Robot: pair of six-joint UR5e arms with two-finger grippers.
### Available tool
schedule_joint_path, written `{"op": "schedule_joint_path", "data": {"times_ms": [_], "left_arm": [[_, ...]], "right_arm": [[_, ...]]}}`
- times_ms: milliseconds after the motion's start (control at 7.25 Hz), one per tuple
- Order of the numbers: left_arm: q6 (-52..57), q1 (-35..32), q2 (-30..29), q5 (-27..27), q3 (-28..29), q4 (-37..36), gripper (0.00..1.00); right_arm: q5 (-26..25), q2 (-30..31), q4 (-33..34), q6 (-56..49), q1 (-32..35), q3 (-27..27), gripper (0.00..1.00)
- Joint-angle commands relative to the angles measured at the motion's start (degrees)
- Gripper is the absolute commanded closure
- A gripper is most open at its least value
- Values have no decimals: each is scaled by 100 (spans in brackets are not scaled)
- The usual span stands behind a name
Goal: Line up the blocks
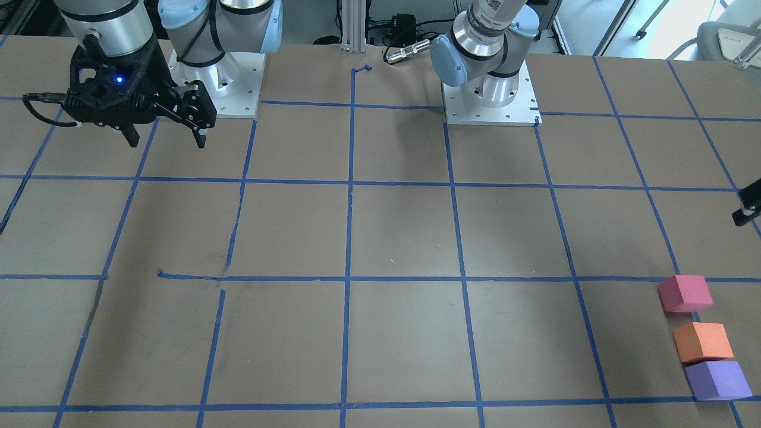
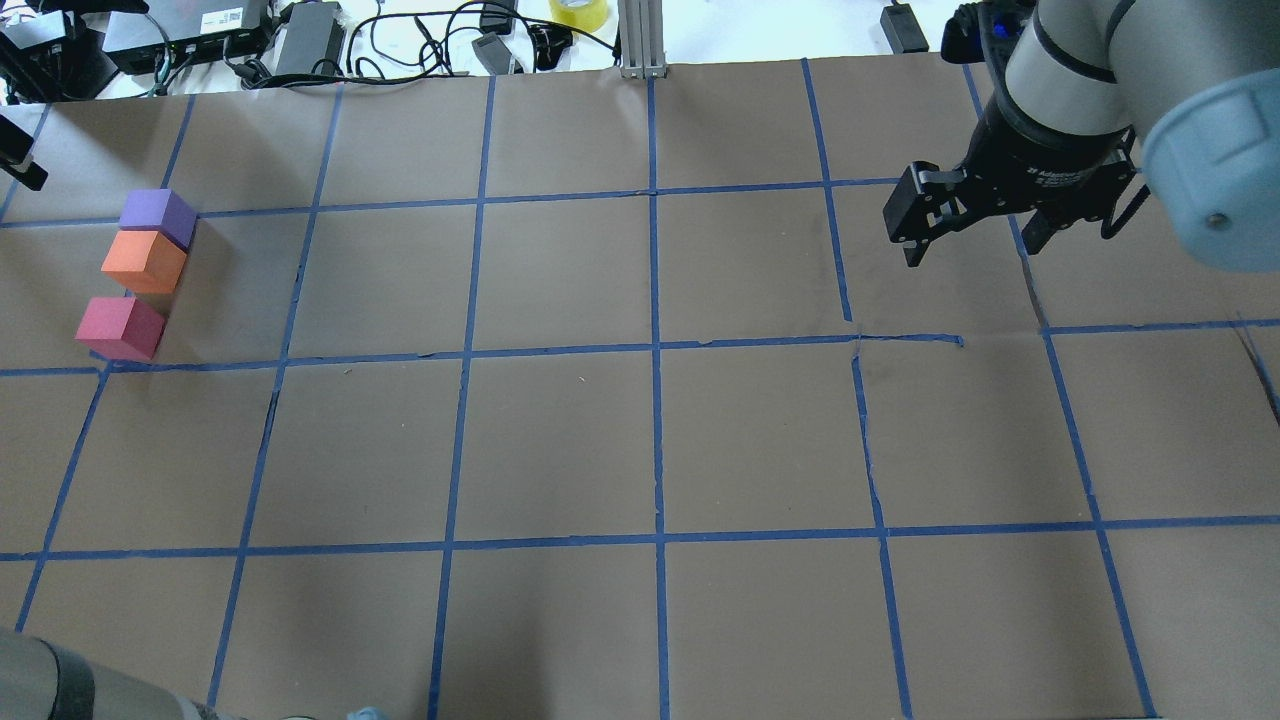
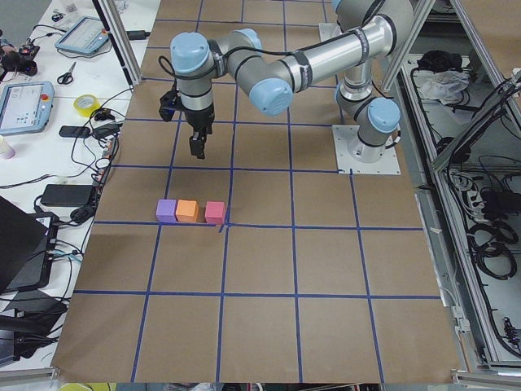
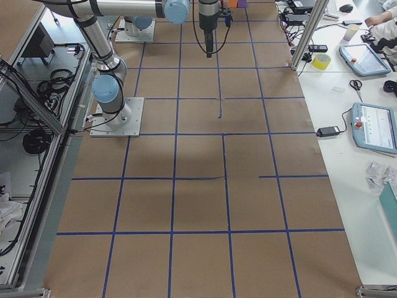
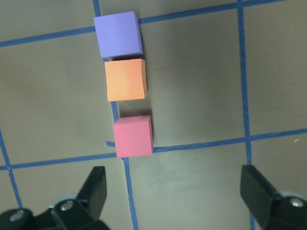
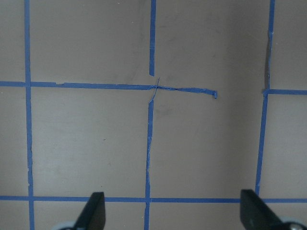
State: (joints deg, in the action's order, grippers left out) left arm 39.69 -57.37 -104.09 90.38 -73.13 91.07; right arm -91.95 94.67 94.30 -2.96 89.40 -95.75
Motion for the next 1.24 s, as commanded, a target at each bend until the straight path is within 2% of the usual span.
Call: {"op": "schedule_joint_path", "data": {"times_ms": [0,414,828,1103], "left_arm": [[38,-3,634,-11,-261,447,0],[-485,-72,1057,-73,-781,430,0],[-3099,-1887,1032,-20,-799,403,0],[-4150,-2714,909,-21,-825,368,0]], "right_arm": [[72,43,18,-3,25,21,0],[63,87,-70,-12,34,3,0],[55,87,-70,-12,34,3,0],[55,87,-70,-20,25,3,0]]}}
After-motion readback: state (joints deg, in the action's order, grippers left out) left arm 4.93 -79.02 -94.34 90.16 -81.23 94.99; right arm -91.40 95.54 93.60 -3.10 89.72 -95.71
